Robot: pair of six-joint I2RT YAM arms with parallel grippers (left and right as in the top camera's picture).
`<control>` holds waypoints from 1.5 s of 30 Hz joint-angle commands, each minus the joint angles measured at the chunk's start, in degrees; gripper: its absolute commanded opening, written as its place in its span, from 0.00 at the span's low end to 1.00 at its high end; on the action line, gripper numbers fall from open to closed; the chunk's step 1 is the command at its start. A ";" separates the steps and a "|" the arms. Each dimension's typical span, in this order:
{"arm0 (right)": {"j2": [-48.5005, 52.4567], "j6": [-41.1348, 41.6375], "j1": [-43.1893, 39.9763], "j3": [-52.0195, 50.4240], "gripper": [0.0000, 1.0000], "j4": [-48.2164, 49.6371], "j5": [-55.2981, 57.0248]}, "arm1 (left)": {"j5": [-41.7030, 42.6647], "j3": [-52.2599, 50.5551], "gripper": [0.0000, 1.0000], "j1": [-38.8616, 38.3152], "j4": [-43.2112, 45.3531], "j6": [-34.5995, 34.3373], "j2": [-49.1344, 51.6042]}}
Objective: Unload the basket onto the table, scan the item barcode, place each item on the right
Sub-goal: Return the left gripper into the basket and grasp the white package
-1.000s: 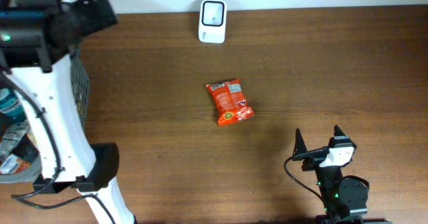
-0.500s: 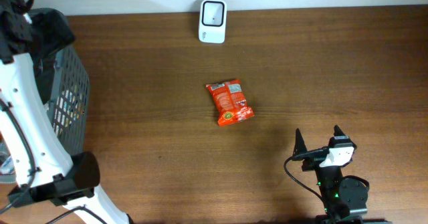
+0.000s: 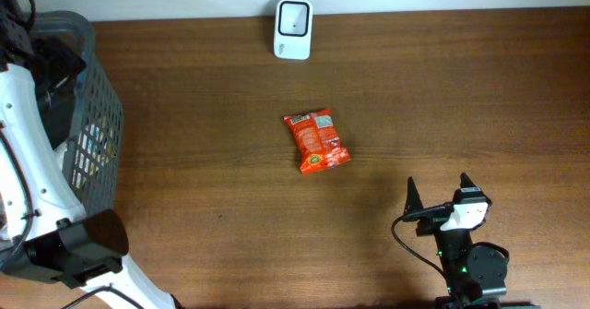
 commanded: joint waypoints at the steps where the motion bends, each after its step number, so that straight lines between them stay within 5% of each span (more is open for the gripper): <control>1: -0.33 0.04 0.37 -0.31 0.99 -0.42 0.70 | -0.68 -0.59 0.99 0.15 -0.07 -0.72 -0.26; 16: -0.33 0.04 0.37 -0.31 0.99 -0.42 0.68 | -3.08 -10.25 0.99 8.57 4.52 -8.28 0.00; 24: -0.33 0.04 0.37 -0.31 0.99 -0.42 0.68 | 2.16 -19.50 0.99 10.16 7.98 -8.28 0.00; 45: -0.33 0.04 0.37 -0.31 0.99 -0.42 0.68 | 8.87 -45.24 0.95 9.88 35.34 -8.26 0.11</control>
